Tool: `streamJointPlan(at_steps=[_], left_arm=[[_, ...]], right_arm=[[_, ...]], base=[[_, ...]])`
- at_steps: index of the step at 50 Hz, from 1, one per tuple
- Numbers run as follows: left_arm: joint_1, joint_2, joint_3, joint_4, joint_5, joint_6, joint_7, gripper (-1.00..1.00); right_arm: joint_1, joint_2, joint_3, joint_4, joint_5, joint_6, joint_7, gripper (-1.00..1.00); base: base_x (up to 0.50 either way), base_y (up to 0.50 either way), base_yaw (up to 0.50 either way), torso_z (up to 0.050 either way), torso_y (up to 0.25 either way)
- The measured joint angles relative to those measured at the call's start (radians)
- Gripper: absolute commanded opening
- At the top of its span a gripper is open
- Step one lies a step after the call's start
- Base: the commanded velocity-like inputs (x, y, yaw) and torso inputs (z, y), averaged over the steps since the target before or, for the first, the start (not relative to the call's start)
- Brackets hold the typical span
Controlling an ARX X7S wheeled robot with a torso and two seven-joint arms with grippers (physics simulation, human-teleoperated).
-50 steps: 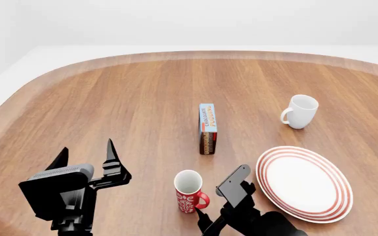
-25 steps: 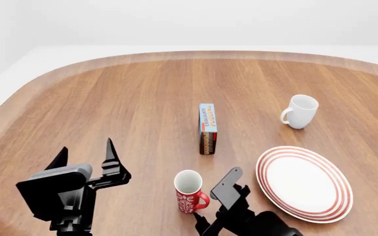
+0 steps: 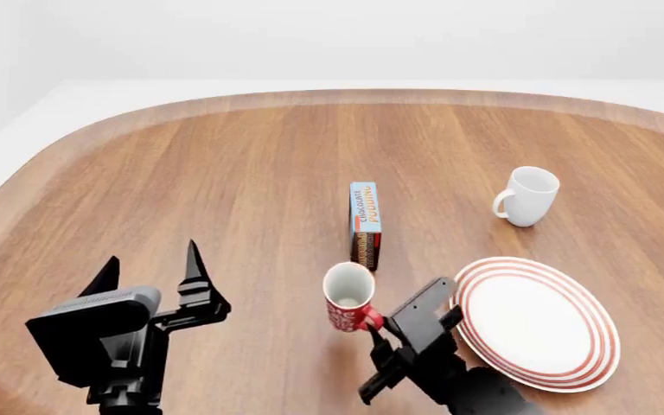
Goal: Pick up the red mug and put it on the plate
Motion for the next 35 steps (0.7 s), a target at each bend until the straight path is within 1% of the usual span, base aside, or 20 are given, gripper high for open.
streamJointPlan(at_steps=[10, 19, 28, 35], left_arm=[[-0.002, -0.005, 0.002, 0.005, -0.005, -0.002, -0.004, 1.00], [0.000, -0.010, 0.002, 0.017, -0.013, -0.005, -0.009, 1.00], [-0.001, -0.015, 0.002, 0.025, -0.019, -0.006, -0.014, 1.00], [-0.003, -0.017, 0.003, 0.027, -0.023, -0.006, -0.016, 1.00]], right_arm=[[-0.072, 0.025, 0.081, -0.114, 0.004, -0.167, 0.084, -1.00], [-0.153, 0.055, 0.175, -0.260, 0.000, -0.254, 0.189, -1.00], [-0.230, 0.070, 0.290, -0.380, -0.003, -0.286, 0.315, -1.00], [-0.278, 0.067, 0.394, -0.457, 0.030, -0.253, 0.409, -1.00]], base=[[0.00, 0.00, 0.00, 0.000, 0.002], [0.00, 0.00, 0.00, 0.000, 0.000], [0.00, 0.00, 0.00, 0.000, 0.000], [0.00, 0.00, 0.00, 0.000, 0.000]])
